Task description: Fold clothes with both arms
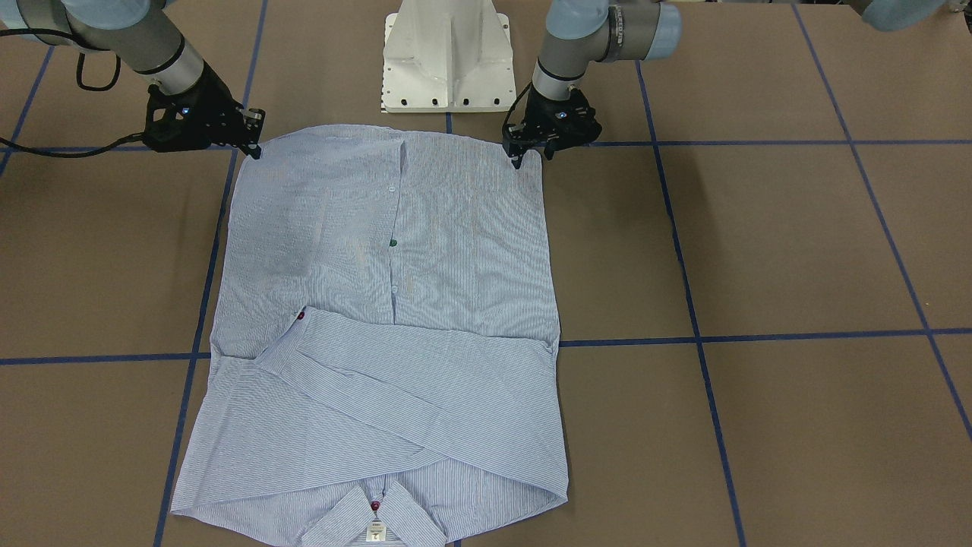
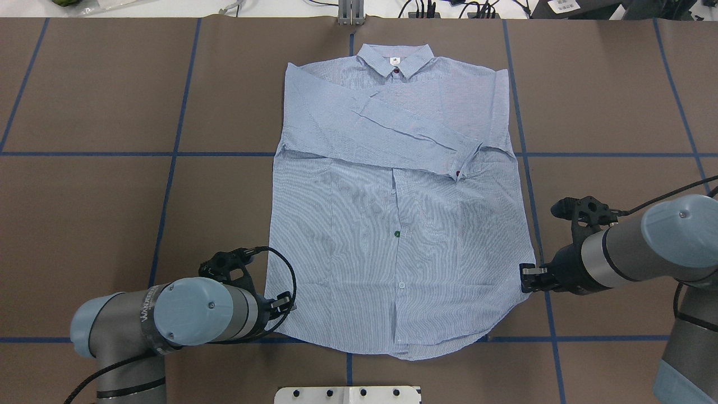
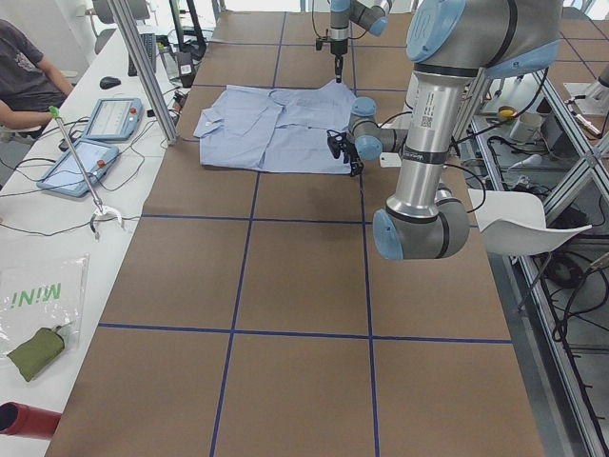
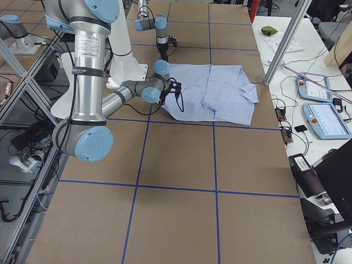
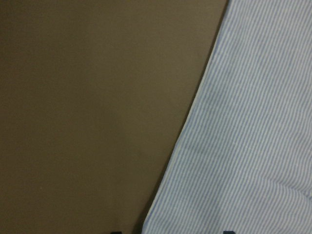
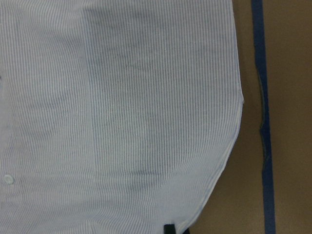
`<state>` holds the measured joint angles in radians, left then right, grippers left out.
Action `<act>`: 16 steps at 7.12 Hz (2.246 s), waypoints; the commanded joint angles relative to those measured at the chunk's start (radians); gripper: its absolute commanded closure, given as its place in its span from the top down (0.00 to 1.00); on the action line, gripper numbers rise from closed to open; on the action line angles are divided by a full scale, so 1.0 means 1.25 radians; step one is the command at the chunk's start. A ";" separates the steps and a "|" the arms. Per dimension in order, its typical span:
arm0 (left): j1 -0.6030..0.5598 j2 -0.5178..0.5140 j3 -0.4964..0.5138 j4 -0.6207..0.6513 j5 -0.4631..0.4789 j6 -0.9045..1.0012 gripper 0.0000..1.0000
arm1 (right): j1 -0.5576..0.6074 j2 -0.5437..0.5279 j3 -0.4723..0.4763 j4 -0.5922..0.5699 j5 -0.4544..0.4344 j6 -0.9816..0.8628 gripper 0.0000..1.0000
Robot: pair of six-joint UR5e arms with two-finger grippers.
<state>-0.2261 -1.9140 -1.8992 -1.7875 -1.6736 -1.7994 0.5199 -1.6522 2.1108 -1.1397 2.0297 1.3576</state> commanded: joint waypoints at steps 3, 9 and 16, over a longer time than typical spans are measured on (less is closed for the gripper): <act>0.001 -0.002 -0.001 0.009 0.000 0.000 0.53 | 0.001 0.000 -0.001 0.000 0.001 -0.001 0.00; -0.003 -0.002 -0.007 0.010 -0.002 0.001 0.00 | 0.006 -0.001 -0.002 0.000 0.002 -0.001 0.00; -0.018 0.115 -0.220 0.010 -0.053 0.080 0.00 | 0.139 -0.002 0.028 0.059 0.217 -0.010 0.00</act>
<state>-0.2491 -1.7738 -2.1686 -1.7748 -1.7362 -1.7102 0.6797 -1.6543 2.1407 -1.0703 2.2813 1.3454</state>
